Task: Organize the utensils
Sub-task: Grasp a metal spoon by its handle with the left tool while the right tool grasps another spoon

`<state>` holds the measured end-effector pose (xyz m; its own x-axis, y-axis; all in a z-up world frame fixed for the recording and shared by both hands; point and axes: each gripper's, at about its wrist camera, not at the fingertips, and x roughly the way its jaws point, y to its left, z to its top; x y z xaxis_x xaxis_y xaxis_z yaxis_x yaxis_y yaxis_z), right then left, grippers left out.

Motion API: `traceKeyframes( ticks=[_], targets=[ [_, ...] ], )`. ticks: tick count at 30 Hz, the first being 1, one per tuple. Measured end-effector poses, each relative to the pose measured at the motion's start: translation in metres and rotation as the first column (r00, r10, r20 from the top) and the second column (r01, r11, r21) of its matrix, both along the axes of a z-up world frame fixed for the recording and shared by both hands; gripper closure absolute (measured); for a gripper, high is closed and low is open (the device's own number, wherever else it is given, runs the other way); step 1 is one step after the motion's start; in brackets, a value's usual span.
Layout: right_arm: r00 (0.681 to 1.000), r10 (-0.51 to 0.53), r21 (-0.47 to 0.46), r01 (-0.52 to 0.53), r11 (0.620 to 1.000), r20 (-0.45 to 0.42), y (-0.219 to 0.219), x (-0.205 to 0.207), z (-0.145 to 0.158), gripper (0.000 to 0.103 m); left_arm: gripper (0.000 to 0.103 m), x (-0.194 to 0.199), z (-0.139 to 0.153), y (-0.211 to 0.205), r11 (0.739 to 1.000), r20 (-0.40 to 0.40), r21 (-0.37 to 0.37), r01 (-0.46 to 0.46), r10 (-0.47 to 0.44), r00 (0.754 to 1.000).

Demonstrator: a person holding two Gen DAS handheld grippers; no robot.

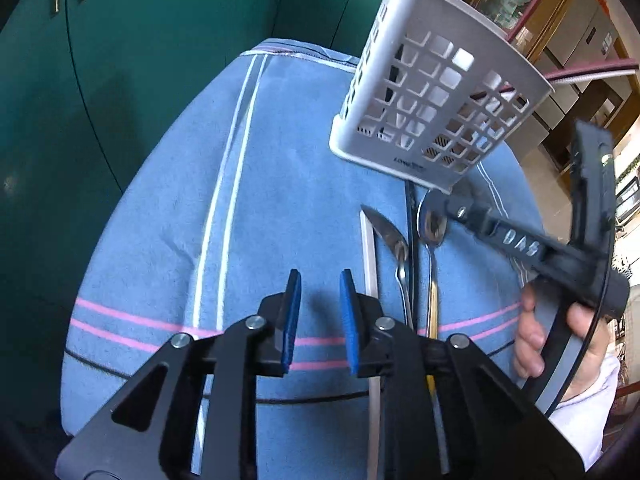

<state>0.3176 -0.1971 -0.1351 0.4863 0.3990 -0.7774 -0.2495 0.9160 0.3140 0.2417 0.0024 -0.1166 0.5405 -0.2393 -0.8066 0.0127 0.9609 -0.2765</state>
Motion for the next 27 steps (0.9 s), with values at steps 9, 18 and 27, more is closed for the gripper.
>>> traceKeyframes(
  ticks=[9,18,27],
  targets=[
    [0.999,-0.020,-0.005,0.020,1.000,0.032,-0.013,-0.030,0.007,0.099,0.084,0.043,-0.011,-0.020,0.996,-0.048,-0.061,0.063,-0.066,0.997],
    [0.996,-0.070,-0.032,0.072,0.997,0.056,-0.052,-0.068,0.012,0.099,0.083,0.060,-0.009,-0.049,0.989,-0.064,-0.113,0.100,-0.108,0.992],
    [0.995,-0.087,-0.010,0.087,0.996,0.043,-0.076,-0.087,0.004,0.099,0.075,0.065,0.000,-0.063,0.990,-0.028,-0.068,0.122,-0.124,0.992]
  ],
)
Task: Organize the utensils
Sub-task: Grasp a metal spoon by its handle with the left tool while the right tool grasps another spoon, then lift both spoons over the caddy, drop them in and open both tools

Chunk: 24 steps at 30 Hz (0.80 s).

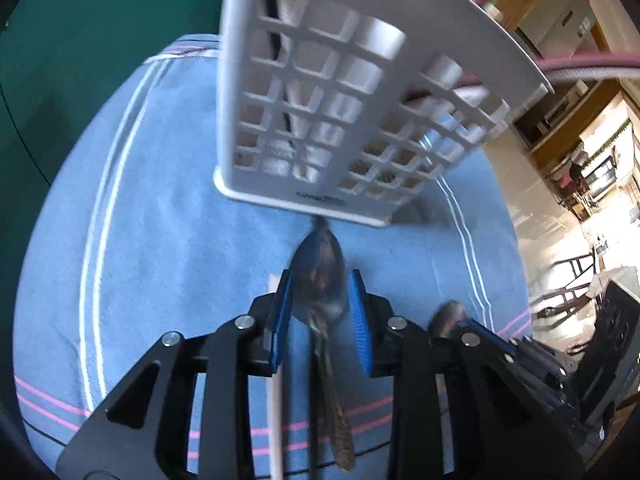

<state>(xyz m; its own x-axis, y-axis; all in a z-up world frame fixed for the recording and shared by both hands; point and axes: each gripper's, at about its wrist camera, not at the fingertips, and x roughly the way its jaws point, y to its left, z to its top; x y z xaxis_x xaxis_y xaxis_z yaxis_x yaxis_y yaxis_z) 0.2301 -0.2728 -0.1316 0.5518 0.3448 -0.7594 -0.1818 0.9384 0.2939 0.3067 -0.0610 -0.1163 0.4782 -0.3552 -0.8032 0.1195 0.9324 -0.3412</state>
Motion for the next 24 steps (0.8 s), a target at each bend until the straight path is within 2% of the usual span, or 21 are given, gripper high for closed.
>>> traceKeyframes(
  ticks=[4,9,10,11,17,24],
  targets=[
    [1.000,0.001,0.006,-0.001,1.000,0.000,-0.002,0.000,0.001,0.099,0.069,0.015,0.001,0.012,1.000,0.016,-0.011,-0.007,0.007,1.000],
    [1.000,-0.002,0.011,0.002,1.000,-0.007,-0.002,0.002,-0.001,0.099,0.069,0.030,-0.005,0.015,0.999,0.002,-0.036,0.036,-0.036,0.999],
    [1.000,-0.003,0.012,0.003,1.000,-0.008,-0.002,0.002,-0.001,0.099,0.073,0.030,-0.006,0.015,0.998,-0.001,-0.042,0.040,-0.040,0.999],
    [1.000,-0.003,0.013,0.003,1.000,-0.009,-0.002,0.003,-0.002,0.099,0.081,0.031,-0.007,0.014,0.997,-0.002,-0.055,0.048,-0.048,0.999],
    [1.000,0.001,0.007,-0.001,1.000,0.001,0.001,0.003,0.000,0.100,0.102,0.023,-0.009,0.010,0.994,0.026,-0.082,0.068,-0.066,0.997],
    [1.000,-0.009,0.001,0.009,1.000,0.014,-0.003,-0.004,0.010,0.100,0.102,0.000,0.004,0.008,0.994,0.061,-0.070,0.078,-0.074,0.995]
  ],
)
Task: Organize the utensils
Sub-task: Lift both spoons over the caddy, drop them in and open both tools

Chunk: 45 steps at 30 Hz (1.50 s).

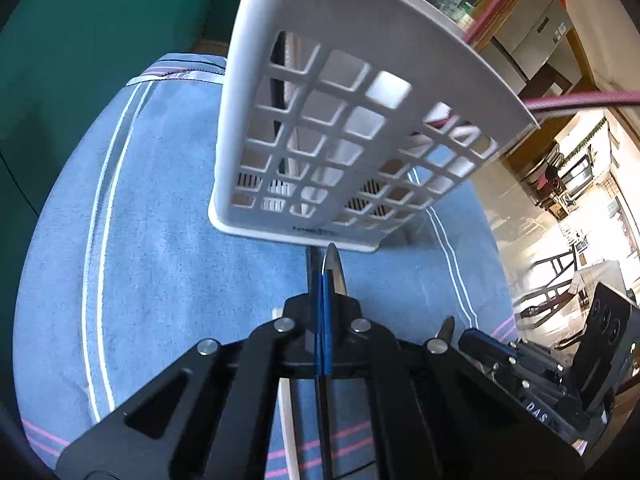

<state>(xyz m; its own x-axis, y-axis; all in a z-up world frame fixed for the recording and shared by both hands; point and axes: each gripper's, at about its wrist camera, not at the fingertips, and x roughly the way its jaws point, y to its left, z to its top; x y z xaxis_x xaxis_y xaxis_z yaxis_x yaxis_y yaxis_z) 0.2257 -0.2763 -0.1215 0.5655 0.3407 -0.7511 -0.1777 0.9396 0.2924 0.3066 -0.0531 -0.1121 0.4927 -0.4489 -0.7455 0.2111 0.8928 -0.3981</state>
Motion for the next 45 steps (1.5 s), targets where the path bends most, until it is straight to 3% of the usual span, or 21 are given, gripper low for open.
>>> traceKeyframes(
  ticks=[7,9,12,17,21,22,23,24,30,34,36,39,45],
  targets=[
    [1.000,0.026,0.006,-0.026,1.000,0.007,-0.006,-0.010,-0.001,0.096,0.102,-0.021,-0.005,-0.004,0.998,-0.008,0.045,0.046,-0.046,0.999],
    [1.000,0.018,-0.001,-0.018,1.000,0.011,-0.008,-0.006,-0.001,0.073,0.101,-0.021,-0.007,-0.002,0.998,-0.011,0.045,0.043,-0.043,0.999],
    [0.998,0.055,0.015,-0.055,0.998,0.019,-0.008,0.006,-0.002,0.065,0.083,-0.018,-0.009,0.001,0.999,-0.022,0.036,0.031,-0.030,0.999],
    [0.991,0.131,0.035,-0.130,0.991,-0.026,-0.007,0.025,-0.014,0.065,0.076,-0.007,-0.012,0.000,0.999,-0.040,0.008,0.038,-0.037,0.999],
    [0.985,0.166,0.110,-0.161,0.981,-0.040,-0.011,0.032,-0.021,0.067,0.076,0.004,-0.018,-0.003,0.998,-0.061,-0.011,0.054,-0.055,0.997],
    [0.983,0.180,0.133,-0.173,0.976,-0.046,-0.012,0.034,-0.023,0.074,0.077,0.005,-0.018,-0.005,0.998,-0.062,-0.009,0.057,-0.058,0.996],
    [0.981,0.186,0.143,-0.177,0.974,-0.054,-0.011,0.036,-0.025,0.093,0.083,0.005,-0.019,-0.010,0.998,-0.062,-0.009,0.059,-0.059,0.996],
    [0.980,0.189,0.152,-0.179,0.972,-0.056,-0.010,0.036,-0.024,0.097,0.092,0.006,-0.020,-0.013,0.998,-0.064,-0.008,0.063,-0.063,0.996],
    [0.989,0.147,0.084,-0.146,0.986,-0.001,-0.006,0.024,-0.003,0.100,0.102,-0.003,-0.010,-0.011,1.000,-0.026,0.013,0.026,-0.026,0.999],
    [0.992,0.080,-0.003,-0.080,0.997,0.101,-0.005,0.008,0.033,0.100,0.102,-0.019,0.021,-0.005,0.995,0.082,0.081,-0.050,0.043,0.996],
    [0.984,0.053,-0.050,-0.045,0.998,0.172,-0.002,-0.001,0.053,0.100,0.102,-0.031,0.043,-0.003,0.990,0.159,0.103,-0.094,0.077,0.984],
    [0.956,0.024,-0.074,-0.002,0.997,0.291,0.002,-0.016,0.091,0.100,0.102,-0.050,0.084,0.005,0.979,0.296,0.116,-0.167,0.127,0.947],
    [0.869,0.012,-0.080,0.032,0.996,0.495,0.014,-0.026,0.163,0.100,0.102,-0.067,0.174,0.021,0.951,0.515,0.068,-0.301,0.225,0.827]
  ],
)
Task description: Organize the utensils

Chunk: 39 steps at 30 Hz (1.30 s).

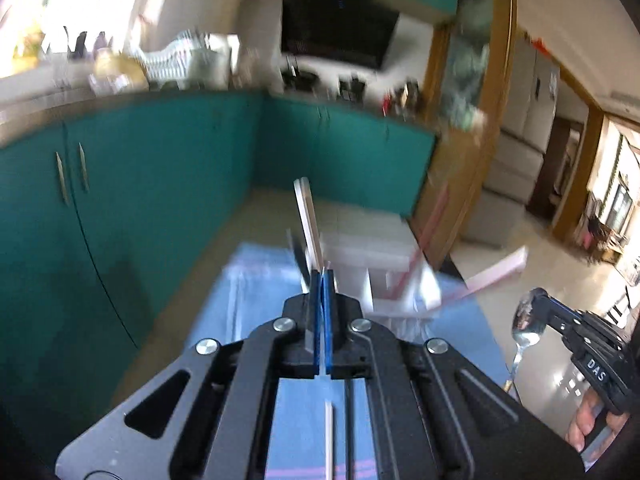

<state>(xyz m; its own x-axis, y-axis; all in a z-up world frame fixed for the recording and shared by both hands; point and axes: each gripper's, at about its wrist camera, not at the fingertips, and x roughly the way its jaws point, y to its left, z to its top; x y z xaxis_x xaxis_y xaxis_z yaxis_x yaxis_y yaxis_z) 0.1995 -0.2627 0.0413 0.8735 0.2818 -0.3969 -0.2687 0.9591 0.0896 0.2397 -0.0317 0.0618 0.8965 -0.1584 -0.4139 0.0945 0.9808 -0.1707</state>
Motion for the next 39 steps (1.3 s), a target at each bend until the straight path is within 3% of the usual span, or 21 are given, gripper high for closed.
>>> traceKeyframes(
  ticks=[3,7,13,18,25,33,39],
  targets=[
    [0.993,-0.024,-0.012,0.025,1.000,0.117,0.010,0.008,0.036,0.100,0.102,0.005,0.033,0.005,0.997,0.082,0.027,-0.074,0.072,0.994],
    [0.965,-0.102,-0.044,0.115,0.992,0.240,0.025,0.035,0.075,0.100,0.102,0.031,0.057,0.011,0.987,0.109,0.049,-0.153,0.147,0.983],
    [0.939,-0.188,-0.097,0.224,0.970,0.289,0.046,0.088,0.084,0.100,0.102,0.085,0.048,0.011,0.970,0.073,0.104,-0.218,0.211,0.975],
    [0.932,-0.222,-0.227,0.291,0.929,0.286,0.076,0.123,0.060,0.100,0.102,0.104,0.033,0.005,0.964,0.034,0.160,-0.210,0.208,0.978],
    [0.945,-0.222,-0.261,0.283,0.923,0.242,0.082,0.136,0.051,0.100,0.100,0.115,0.017,-0.001,0.965,0.010,0.186,-0.187,0.188,0.982],
    [0.955,-0.206,-0.212,0.251,0.944,0.215,0.077,0.121,0.056,0.086,0.098,0.099,0.017,0.006,0.973,0.012,0.159,-0.170,0.170,0.985],
    [0.965,-0.168,-0.147,0.199,0.969,0.202,0.061,0.082,0.070,0.085,0.093,0.069,0.021,0.019,0.984,0.007,0.114,-0.139,0.139,0.990]
  ],
)
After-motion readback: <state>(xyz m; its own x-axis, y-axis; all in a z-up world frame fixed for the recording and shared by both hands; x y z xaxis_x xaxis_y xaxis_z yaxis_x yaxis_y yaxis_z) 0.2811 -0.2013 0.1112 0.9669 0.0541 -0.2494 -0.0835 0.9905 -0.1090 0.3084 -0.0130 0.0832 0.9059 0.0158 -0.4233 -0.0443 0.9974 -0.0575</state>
